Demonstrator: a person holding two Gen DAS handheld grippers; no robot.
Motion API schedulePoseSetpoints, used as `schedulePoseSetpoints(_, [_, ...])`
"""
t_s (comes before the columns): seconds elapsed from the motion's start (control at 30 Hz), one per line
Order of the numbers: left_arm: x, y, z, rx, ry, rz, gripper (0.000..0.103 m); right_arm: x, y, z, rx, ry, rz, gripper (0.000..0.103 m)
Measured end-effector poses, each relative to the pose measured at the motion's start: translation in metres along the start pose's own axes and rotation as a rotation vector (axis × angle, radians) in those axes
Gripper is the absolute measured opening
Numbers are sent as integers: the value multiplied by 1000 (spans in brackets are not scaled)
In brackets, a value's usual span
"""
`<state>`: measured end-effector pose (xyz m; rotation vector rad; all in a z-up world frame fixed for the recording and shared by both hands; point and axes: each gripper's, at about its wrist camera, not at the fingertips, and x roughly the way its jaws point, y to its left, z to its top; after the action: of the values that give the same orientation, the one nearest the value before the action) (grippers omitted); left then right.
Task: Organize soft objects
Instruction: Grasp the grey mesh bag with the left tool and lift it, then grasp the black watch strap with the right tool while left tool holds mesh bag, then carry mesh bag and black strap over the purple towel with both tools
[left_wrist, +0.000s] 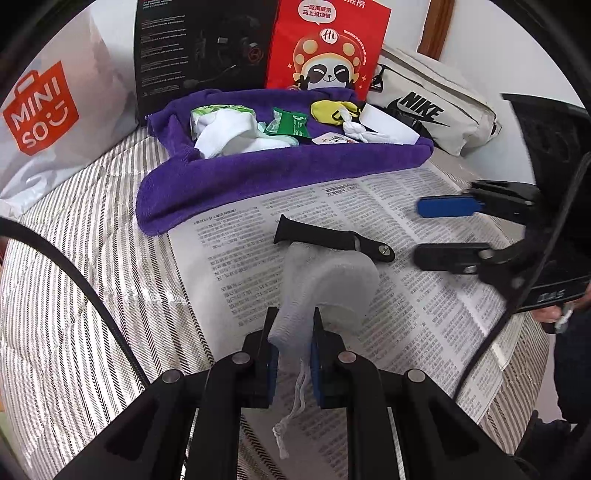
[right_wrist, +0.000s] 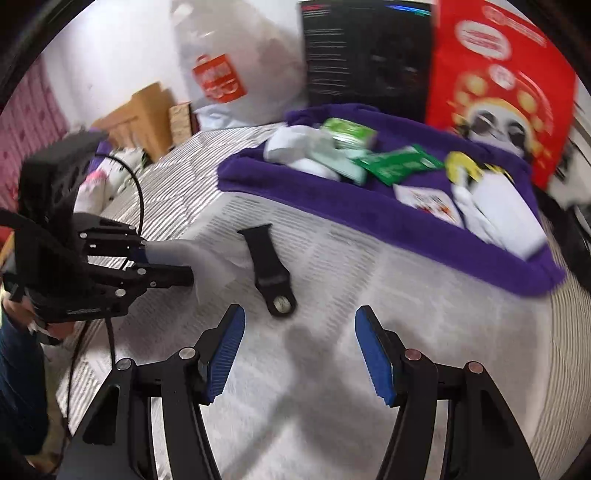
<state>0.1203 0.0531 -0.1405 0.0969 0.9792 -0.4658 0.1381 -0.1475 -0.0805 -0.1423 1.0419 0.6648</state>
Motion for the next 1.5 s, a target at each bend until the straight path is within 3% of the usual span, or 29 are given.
schedulePoseSetpoints(0.27, [-8, 18, -5, -20, -9, 31, 16, 39, 15, 10, -87, 49, 0, 59])
schedulePoseSetpoints(0.33, [-8, 21, -5, -30, -9, 32, 16, 44, 18, 13, -105, 44, -11, 52])
schedulePoseSetpoints(0.4, [-7, 20, -4, -25, -5, 36, 16, 49, 23, 16, -133, 42, -24, 26])
schedulePoseSetpoints(0.6, [-7, 17, -4, -23, -1, 41, 16, 45, 27, 15, -154, 45, -10, 26])
schedulePoseSetpoints(0.77, [-9, 10, -2, -8, -1, 38, 16, 17, -3, -4, -21, 40, -59, 26])
schedulePoseSetpoints(0.93, [-9, -2, 6, 16, 9, 30, 16, -12, -51, -40, 140, 73, -182, 27])
schedulePoseSetpoints(1.0, [-6, -7, 9, 27, 17, 30, 16, -17, -59, -49, 167, 69, -173, 29])
schedulePoseSetpoints(1.03, [-4, -8, 10, 27, 22, 32, 16, -19, -60, -51, 168, 67, -165, 30])
schedulePoseSetpoints(1.1, [0, -9, 11, 22, 35, 30, 16, -19, -61, -49, 154, 72, -167, 43])
schedulePoseSetpoints(1.17, [4, -10, 11, 18, 46, 34, 16, -16, -58, -42, 127, 67, -180, 47])
schedulePoseSetpoints(1.23, [5, -11, 11, 16, 51, 36, 16, -8, -56, -37, 94, 73, -184, 44])
schedulePoseSetpoints(1.3, [5, -12, 10, 14, 54, 38, 16, -4, -56, -35, 78, 59, -178, 20])
schedulePoseSetpoints(1.5, [6, -12, 9, 6, 55, 37, 17, -9, -57, -35, 100, 61, -148, 20])
